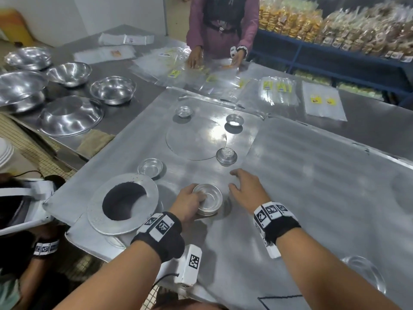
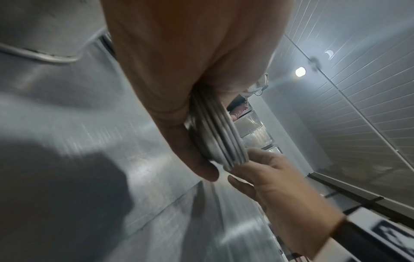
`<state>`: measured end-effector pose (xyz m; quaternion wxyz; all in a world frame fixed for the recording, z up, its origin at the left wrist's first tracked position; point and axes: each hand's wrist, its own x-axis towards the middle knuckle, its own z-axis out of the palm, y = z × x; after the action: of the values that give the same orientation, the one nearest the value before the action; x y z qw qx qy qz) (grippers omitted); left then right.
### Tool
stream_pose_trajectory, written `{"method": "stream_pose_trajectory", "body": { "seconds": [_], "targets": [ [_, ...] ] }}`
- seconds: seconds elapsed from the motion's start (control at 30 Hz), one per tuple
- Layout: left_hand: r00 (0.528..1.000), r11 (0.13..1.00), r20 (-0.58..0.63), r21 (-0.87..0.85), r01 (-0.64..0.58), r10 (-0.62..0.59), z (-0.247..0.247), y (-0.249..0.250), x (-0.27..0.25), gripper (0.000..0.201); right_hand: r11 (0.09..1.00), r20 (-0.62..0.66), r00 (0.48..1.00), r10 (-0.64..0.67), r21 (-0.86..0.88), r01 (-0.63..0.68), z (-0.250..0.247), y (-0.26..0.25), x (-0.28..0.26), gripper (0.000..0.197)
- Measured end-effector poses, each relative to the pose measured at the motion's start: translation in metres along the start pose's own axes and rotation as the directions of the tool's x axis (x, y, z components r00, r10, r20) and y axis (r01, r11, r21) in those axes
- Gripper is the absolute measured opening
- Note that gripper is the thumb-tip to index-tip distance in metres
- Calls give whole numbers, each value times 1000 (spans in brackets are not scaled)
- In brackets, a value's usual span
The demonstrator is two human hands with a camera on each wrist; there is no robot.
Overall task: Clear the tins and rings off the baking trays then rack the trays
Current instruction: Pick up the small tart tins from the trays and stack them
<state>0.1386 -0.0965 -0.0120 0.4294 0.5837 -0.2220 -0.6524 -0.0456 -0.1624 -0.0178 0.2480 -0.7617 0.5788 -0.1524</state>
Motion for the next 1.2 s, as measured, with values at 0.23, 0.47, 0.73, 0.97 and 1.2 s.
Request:
{"method": "stream_pose_trajectory", "body": {
  "seconds": [0.23, 0.47, 0.73, 0.97, 1.2],
  "targets": [
    [998, 1000, -60, 2, 1, -1, -4, 5, 9, 27, 978, 68, 995, 68, -204, -52, 0, 11, 73, 45],
    [992, 1000, -122, -1, -20, 20, -7, 8, 15, 21, 963, 99, 990, 98, -259, -70, 6, 16, 132, 56],
    [990, 999, -138, 32, -24, 28, -17, -2, 23, 30, 937, 123, 986, 109, -344, -60, 9, 17, 156, 42],
    [992, 999, -123, 41, -12, 17, -17, -4, 19, 28, 976, 40, 996, 83, -204, -73, 9, 10, 147, 64],
    [989, 997, -145, 82, 1, 11, -16, -8, 14, 19, 998, -79, 996, -27, 60, 32, 4, -15, 100, 71]
  ]
}}
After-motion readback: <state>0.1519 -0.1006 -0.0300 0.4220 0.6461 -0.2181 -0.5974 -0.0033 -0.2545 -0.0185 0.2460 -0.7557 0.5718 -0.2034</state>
